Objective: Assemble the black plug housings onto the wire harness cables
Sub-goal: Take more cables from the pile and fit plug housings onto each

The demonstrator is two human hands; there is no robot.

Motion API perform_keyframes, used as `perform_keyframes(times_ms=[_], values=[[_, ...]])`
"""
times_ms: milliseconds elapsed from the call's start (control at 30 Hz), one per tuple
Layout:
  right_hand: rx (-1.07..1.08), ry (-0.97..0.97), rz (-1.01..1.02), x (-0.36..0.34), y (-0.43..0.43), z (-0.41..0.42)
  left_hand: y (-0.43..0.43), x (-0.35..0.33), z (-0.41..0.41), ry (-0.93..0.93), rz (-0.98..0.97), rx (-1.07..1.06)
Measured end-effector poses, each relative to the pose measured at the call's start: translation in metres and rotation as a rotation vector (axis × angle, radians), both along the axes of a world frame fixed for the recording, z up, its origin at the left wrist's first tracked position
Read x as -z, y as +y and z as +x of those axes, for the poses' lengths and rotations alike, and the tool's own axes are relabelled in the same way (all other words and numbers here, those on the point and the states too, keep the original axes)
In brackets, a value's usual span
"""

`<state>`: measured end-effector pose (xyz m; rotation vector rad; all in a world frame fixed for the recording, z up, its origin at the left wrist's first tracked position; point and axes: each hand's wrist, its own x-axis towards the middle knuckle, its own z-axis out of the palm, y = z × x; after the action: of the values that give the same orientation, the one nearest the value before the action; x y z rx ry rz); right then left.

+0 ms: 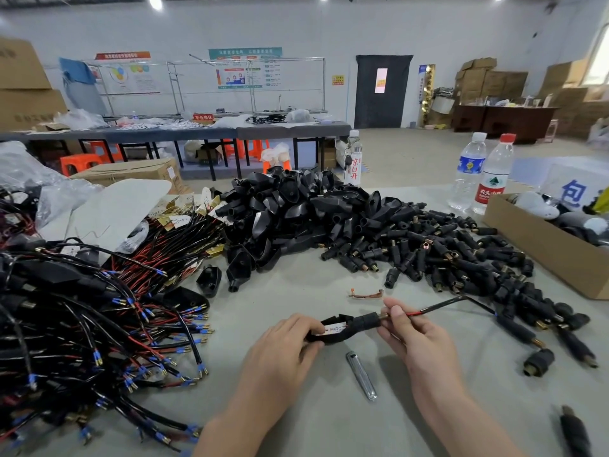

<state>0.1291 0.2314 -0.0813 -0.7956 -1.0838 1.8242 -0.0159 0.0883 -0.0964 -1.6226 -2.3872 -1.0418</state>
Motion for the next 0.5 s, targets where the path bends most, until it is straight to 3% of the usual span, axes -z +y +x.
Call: perform_keyframes(times_ms=[133,200,300,367,500], values=[[0.005,0.075,-0.06,-0.001,-0.002,0.0,0.001,-0.001,0.003,-0.02,0.078,-0.101],[0.018,0.159,-0.124,-0.006,-0.006,-0.001,0.003,-0.007,0.008,-0.255,0.223,-0.157],[0.01,0.298,-0.189,-0.02,-0.018,-0.003,0.01,-0.022,0.023,-0.893,0.4,-0.217],[-0.014,0.346,-0.194,-0.028,-0.032,-0.006,0.013,-0.03,0.037,-1.209,0.423,-0.161],[-0.113,0.252,-0.089,-0.033,-0.074,-0.015,-0.003,-0.047,0.063,-1.247,0.52,0.013]])
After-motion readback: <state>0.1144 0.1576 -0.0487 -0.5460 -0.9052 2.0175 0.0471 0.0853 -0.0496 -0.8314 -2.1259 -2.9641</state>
